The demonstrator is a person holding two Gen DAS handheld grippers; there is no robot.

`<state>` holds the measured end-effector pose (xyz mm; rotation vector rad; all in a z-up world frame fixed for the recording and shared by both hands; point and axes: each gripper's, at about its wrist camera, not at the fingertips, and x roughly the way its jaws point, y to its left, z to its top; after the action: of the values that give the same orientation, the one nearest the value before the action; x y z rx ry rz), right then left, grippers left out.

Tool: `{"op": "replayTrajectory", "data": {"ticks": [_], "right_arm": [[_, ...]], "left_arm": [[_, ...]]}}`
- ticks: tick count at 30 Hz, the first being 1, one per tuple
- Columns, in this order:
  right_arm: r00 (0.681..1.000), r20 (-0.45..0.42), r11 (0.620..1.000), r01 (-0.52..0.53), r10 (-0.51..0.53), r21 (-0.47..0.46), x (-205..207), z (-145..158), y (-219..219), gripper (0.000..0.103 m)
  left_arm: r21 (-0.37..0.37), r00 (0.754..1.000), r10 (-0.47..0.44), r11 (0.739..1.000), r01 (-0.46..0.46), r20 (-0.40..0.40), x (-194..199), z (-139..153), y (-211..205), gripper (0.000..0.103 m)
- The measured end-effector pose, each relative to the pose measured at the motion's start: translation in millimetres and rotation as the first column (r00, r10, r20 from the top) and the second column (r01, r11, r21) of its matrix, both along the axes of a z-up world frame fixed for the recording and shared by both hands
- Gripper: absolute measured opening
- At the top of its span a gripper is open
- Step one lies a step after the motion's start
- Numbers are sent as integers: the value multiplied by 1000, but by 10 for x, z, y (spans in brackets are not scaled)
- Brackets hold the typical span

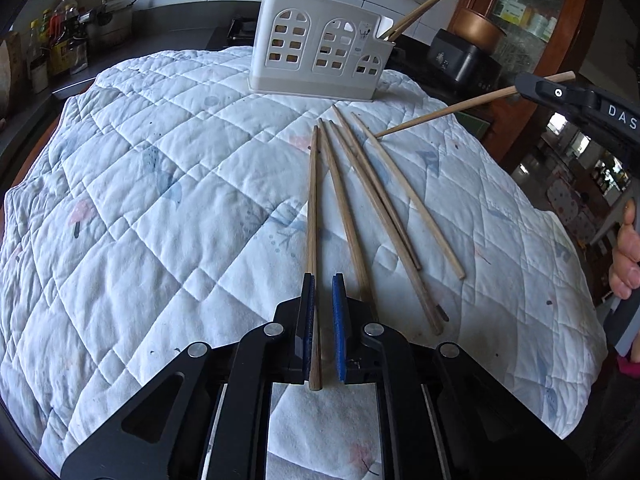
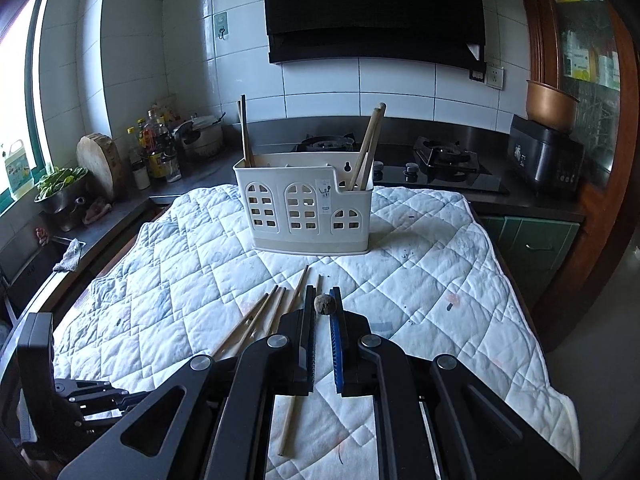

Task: Organize utensils
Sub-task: 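Carry both held chopsticks over the white holder and lower them inside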

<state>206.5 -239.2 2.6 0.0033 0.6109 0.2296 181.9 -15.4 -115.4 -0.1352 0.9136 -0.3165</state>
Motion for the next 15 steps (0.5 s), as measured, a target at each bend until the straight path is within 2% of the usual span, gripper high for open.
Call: {"op": "replayTrajectory", "data": {"ticks": [6,8,11,15], "right_arm": [[1000,4,1000,-3,4,-12,-7,-4,25,7],[1000,4,1000,-3,3,-11,-6,-1,23,7],[1000,4,1000,-3,3,-11,-10,-1,20,7],[1000,4,1000,-4,4,-12,-8,-2,21,7]], "left_arm": [[20,1000,23,1000,-23,-12,23,-52,2,10],[8,999,24,1000,-24,-29,26,-91,9,15],[39,1000,22,999,-22,-7,-5,-99,-38,15],[44,1000,29,999,-29,-10,12,-84,-45,7]]}}
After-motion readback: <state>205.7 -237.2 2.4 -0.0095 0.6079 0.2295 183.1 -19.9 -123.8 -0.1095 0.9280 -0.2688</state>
